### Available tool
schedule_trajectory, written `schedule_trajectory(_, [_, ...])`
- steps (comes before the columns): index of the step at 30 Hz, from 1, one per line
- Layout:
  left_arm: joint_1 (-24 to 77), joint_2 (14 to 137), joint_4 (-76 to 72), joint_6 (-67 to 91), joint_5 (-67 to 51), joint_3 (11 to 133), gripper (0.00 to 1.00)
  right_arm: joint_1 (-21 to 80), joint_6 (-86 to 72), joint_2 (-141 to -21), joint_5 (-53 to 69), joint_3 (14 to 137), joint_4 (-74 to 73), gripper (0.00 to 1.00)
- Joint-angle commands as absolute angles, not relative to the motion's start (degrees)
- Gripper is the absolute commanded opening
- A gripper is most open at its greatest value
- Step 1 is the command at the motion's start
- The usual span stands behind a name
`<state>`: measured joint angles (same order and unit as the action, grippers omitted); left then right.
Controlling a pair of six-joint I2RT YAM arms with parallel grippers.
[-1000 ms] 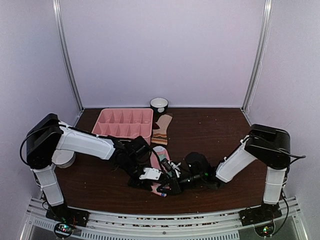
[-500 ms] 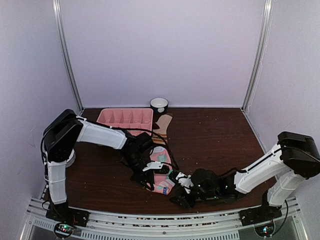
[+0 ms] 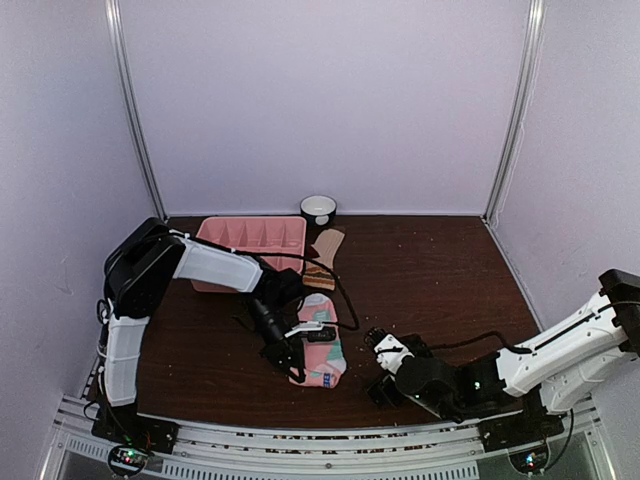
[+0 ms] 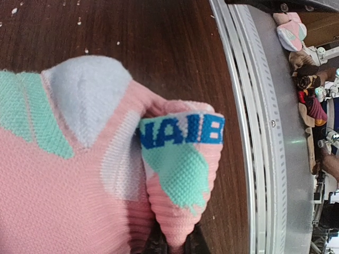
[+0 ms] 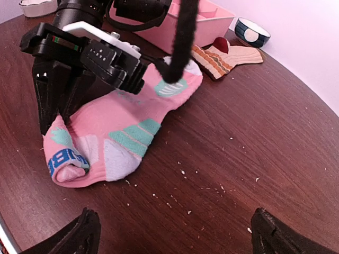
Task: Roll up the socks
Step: Roll the sock at the center of the board.
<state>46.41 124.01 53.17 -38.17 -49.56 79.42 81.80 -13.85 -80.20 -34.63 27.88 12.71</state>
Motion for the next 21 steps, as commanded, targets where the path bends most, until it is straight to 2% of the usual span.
schedule_trajectory(1, [46.02, 126.74, 56.89, -36.83, -49.16, 80.16, 0.0, 81.74, -11.87, -77.32, -32.88, 19.86, 24.8, 1.0])
schedule_trajectory(3, [45.73, 127.39, 57.63, -36.78, -50.05, 80.6, 0.0, 82.29, -4.71, -79.51, -25.99, 18.86, 30.53, 1.0])
schedule_trajectory(6, [45.36, 128.8, 58.91, -36.52, -50.17, 81.95, 0.0, 83.29, 1.66, -82.5, -21.85, 20.78, 32.16, 1.0])
schedule_trajectory(10, [45.26, 129.61, 59.06, -36.07, -49.35, 82.35, 0.0, 83.33, 11.06, -85.51, -13.56, 22.19, 39.89, 0.86])
schedule_trajectory(14, [45.27, 130.09, 59.06, -35.18, -48.05, 83.12, 0.0, 82.1, 16.28, -91.76, -7.51, 29.0, 37.16, 0.74])
schedule_trajectory(21, [45.35, 131.12, 59.43, -33.98, -45.82, 84.08, 0.0, 78.89, 19.51, -100.13, -2.19, 35.63, 36.19, 0.65])
